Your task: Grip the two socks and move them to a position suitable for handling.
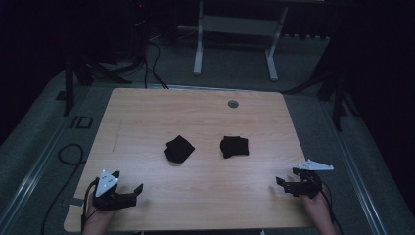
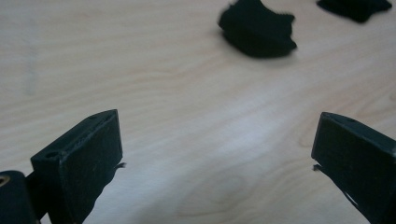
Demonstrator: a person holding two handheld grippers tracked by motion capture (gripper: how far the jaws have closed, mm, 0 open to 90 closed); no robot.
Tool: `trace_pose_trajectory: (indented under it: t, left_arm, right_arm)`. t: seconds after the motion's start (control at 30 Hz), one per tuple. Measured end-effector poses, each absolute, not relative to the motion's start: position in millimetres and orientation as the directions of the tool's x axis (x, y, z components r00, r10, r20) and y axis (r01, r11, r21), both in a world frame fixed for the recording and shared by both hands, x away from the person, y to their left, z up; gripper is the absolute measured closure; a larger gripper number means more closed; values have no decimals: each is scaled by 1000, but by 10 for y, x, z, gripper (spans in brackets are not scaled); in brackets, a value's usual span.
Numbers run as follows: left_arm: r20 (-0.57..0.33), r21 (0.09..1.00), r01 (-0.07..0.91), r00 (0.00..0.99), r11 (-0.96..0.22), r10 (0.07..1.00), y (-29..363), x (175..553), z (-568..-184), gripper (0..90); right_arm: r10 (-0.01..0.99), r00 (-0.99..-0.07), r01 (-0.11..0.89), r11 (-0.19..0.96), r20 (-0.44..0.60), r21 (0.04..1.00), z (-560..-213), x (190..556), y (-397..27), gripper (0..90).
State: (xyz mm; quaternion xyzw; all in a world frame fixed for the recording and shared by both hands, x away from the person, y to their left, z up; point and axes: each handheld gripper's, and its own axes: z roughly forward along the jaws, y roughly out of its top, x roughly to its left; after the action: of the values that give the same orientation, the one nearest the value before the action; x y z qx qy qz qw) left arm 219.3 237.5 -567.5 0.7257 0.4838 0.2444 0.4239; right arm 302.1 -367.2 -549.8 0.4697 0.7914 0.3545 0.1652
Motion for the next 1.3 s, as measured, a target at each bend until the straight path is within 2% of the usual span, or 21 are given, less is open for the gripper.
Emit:
trace_pose_trajectory:
  t: [0.1,0.23,0.43,0.73,1.1,1.3]
  left_arm:
    - [-72,830,526,432,-186,899,2272,2214,-5691,22]
    - [-57,827,519,457,-214,888,2149,2224,-5694,22]
    - [-42,843,486,485,-229,874,2052,2214,-5658,22]
    - [-35,835,488,509,-254,860,1960,2211,-5670,22]
    - [-33,847,469,516,-250,856,1932,2189,-5657,22]
    - [-30,849,462,523,-254,852,1907,2184,-5650,22]
  right_arm:
    - [844,-531,622,322,82,714,-5485,3101,-3586,132]
    - [821,-563,610,332,98,720,-5457,3204,-3454,132]
    - [784,-617,582,392,73,712,-5388,3358,-3184,133]
    - [719,-694,535,493,24,686,-5304,3635,-2715,133]
    - [708,-705,533,499,32,683,-5273,3978,-2294,125]
    - [717,-695,574,504,58,645,-5319,4220,-2087,131]
